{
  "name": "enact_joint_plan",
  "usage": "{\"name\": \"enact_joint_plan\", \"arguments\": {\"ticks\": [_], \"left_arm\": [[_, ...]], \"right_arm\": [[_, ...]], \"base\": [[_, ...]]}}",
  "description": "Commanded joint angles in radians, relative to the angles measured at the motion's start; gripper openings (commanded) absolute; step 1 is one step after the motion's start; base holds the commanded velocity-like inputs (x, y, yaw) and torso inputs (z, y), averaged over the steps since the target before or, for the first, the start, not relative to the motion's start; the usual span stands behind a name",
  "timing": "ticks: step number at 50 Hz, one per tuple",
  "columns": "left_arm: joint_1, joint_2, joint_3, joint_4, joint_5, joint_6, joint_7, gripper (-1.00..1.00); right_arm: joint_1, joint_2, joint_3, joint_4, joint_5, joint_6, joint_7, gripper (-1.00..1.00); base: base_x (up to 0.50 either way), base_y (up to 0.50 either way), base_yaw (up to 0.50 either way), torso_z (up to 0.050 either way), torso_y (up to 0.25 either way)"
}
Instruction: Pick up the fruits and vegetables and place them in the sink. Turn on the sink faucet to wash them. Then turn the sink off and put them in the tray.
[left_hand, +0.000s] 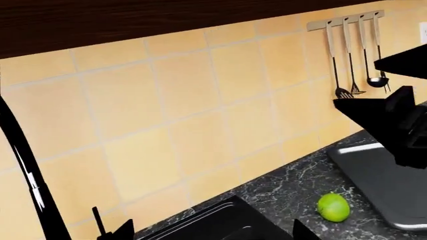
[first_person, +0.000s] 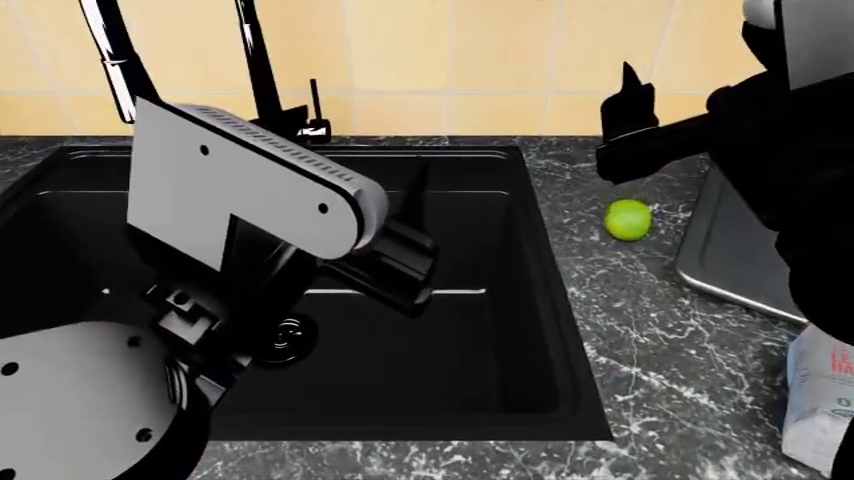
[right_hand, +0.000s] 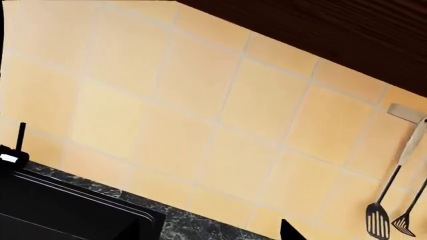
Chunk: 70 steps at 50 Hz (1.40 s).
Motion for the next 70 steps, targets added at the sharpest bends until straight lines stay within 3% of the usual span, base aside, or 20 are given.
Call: {"name": "enact_joint_plan", "arguments": {"ticks": [1, 12, 18, 28, 40, 51, 60, 70], "left_arm": [[-0.002, -0.018, 0.034, -0.009, -0.035, 0.035, -0.033, 1.00], [-0.007, -0.031, 0.048, -0.017, -0.044, 0.056, -0.050, 1.00], [-0.014, -0.028, 0.069, -0.021, -0.042, 0.066, -0.055, 1.00], [-0.015, -0.041, 0.082, -0.027, -0.050, 0.084, -0.062, 1.00], [-0.019, -0.058, 0.094, -0.031, -0.053, 0.104, -0.065, 1.00], [-0.023, -0.073, 0.100, -0.034, -0.065, 0.120, -0.076, 1.00], [-0.021, -0.079, 0.116, -0.035, -0.058, 0.133, -0.075, 1.00], [0.002, -0.085, 0.138, -0.033, 0.014, 0.174, -0.033, 1.00]], "right_arm": [[0.062, 0.046, -0.110, 0.105, 0.145, -0.005, 0.185, 1.00], [0.077, 0.055, -0.133, 0.134, 0.185, -0.026, 0.204, 1.00], [0.205, 0.048, -0.320, 0.369, 0.031, -0.162, 0.023, 1.00], [0.467, -0.081, -0.676, 0.893, -0.192, -0.264, -0.290, 1.00], [0.569, -0.178, -0.895, 1.186, -0.307, -0.317, -0.473, 1.00], [0.547, -0.262, -0.977, 1.401, -0.367, -0.418, -0.550, 1.00], [0.512, -0.298, -0.965, 1.482, -0.369, -0.497, -0.569, 1.00], [0.498, -0.381, -0.972, 1.727, -0.413, -0.636, -0.588, 1.00]], "base": [[0.00, 0.00, 0.00, 0.000, 0.000], [0.00, 0.00, 0.00, 0.000, 0.000], [0.00, 0.00, 0.00, 0.000, 0.000], [0.00, 0.00, 0.00, 0.000, 0.000], [0.00, 0.00, 0.00, 0.000, 0.000], [0.00, 0.00, 0.00, 0.000, 0.000], [0.00, 0.00, 0.00, 0.000, 0.000], [0.00, 0.00, 0.00, 0.000, 0.000]]}}
